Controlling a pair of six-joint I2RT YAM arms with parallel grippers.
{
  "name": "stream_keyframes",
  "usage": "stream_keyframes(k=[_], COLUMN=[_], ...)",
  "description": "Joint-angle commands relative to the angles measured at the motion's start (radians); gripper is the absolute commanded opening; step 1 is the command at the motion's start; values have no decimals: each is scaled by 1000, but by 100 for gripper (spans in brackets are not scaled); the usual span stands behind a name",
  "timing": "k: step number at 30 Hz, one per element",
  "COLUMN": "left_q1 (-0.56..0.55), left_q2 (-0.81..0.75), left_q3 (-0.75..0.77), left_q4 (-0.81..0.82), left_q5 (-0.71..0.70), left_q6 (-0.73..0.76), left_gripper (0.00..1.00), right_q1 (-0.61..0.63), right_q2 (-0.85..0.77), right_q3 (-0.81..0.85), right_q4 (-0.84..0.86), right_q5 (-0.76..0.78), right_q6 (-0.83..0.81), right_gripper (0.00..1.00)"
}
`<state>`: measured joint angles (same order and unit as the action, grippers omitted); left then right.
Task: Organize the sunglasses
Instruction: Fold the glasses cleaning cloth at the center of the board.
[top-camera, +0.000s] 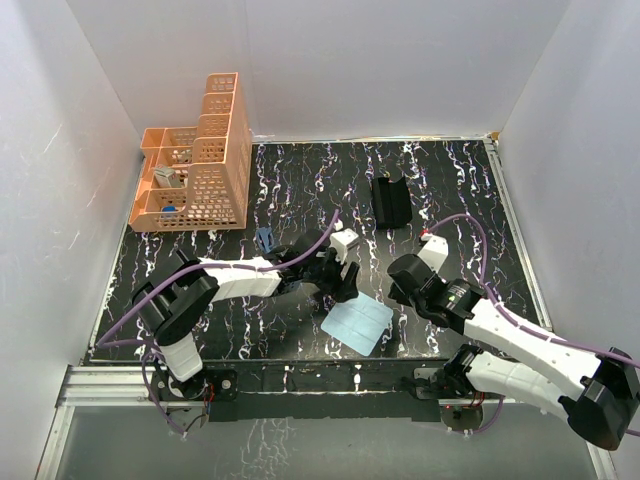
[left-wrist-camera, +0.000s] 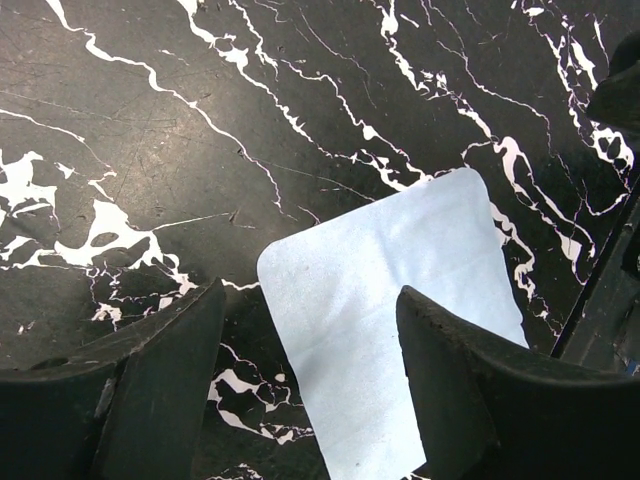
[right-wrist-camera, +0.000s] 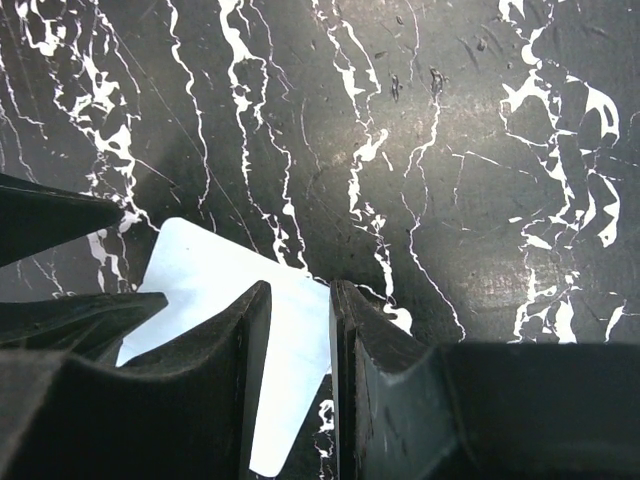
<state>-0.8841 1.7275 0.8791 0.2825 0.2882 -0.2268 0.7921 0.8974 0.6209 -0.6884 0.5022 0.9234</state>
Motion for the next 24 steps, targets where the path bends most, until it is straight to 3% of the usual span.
stream_keyframes(k=[1, 13, 24], left_q1=[-6, -13, -14], left_q2=[6, 75, 100], left_q3=[28, 55, 67], left_q4=[13, 27, 16], left_q5=[39, 72, 55], left_q6=[10, 6, 10], left_gripper=[65, 49, 46], right_q1=[6, 7, 10], right_q2=[-26, -48, -44], right_q3=[-11, -15, -26], right_q4=[-1, -24, -13], right_q5=[27, 23, 12], right_q6=[25, 37, 45], right_gripper=[29, 29, 29])
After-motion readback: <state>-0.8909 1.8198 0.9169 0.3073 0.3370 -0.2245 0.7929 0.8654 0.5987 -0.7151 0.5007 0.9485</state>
